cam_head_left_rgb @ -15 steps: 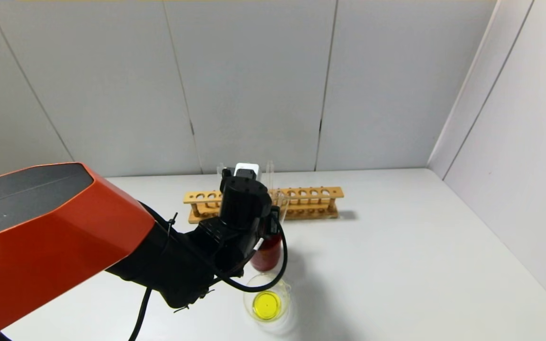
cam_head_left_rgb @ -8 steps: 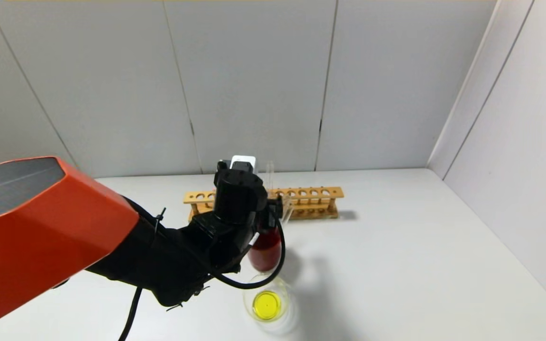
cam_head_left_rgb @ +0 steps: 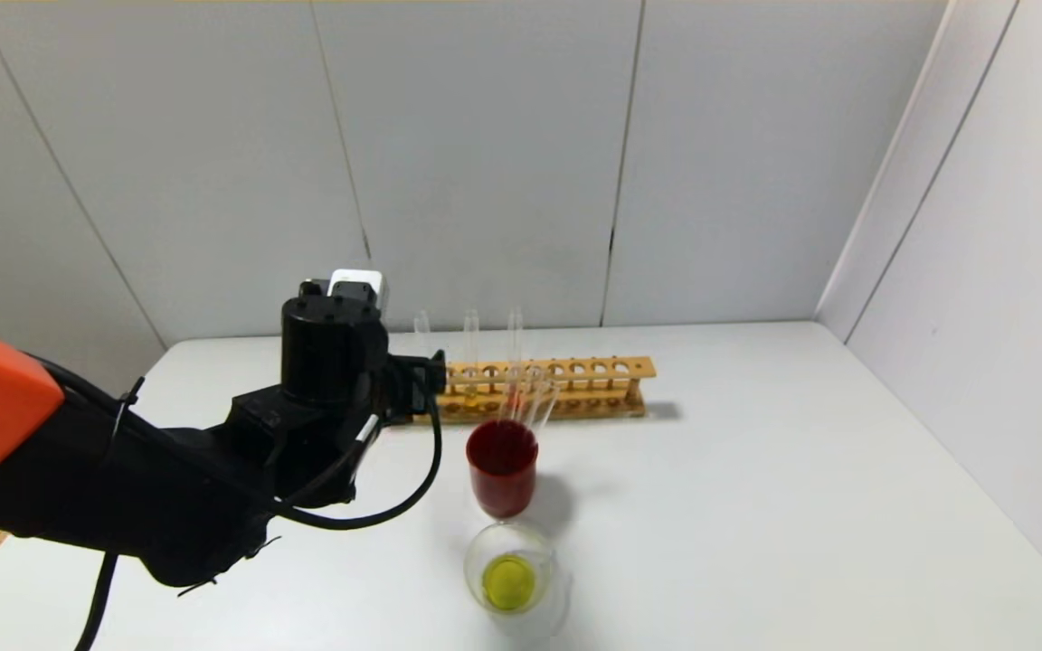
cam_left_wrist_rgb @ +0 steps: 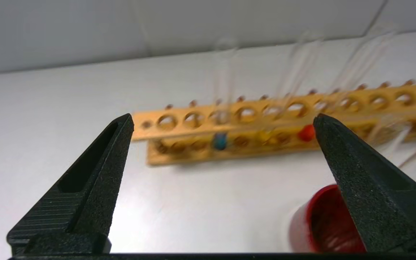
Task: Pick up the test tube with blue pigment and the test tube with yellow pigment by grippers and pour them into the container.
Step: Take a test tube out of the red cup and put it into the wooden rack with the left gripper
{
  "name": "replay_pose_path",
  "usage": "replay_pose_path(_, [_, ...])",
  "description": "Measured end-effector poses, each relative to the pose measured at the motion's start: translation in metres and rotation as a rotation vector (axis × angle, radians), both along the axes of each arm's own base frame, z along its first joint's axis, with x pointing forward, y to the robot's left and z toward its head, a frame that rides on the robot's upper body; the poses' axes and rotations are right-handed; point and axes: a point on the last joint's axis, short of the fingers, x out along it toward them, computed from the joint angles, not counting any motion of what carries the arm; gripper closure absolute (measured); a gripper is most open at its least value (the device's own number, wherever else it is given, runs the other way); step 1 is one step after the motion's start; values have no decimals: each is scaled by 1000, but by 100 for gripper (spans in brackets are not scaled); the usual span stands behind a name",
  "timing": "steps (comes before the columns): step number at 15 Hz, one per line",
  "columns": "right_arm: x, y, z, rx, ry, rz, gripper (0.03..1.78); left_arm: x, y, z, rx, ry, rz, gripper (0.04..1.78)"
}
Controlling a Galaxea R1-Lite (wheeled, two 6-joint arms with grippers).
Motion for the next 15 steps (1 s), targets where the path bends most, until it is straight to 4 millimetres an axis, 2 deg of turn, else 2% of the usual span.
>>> replay_pose_path(2, [0,0,0,0,0,0,6,-7,10,-6,-34,-27,18,7])
replay_pose_path(6, [0,0,0,0,0,0,6,-3,12,-17,-59,-54,27,7])
replay_pose_path(10, [0,0,0,0,0,0,6,16,6,-30,-49,-42,28,7])
replay_pose_path(15, [0,0,0,0,0,0,6,49,5,-45,-45,-25,10,7])
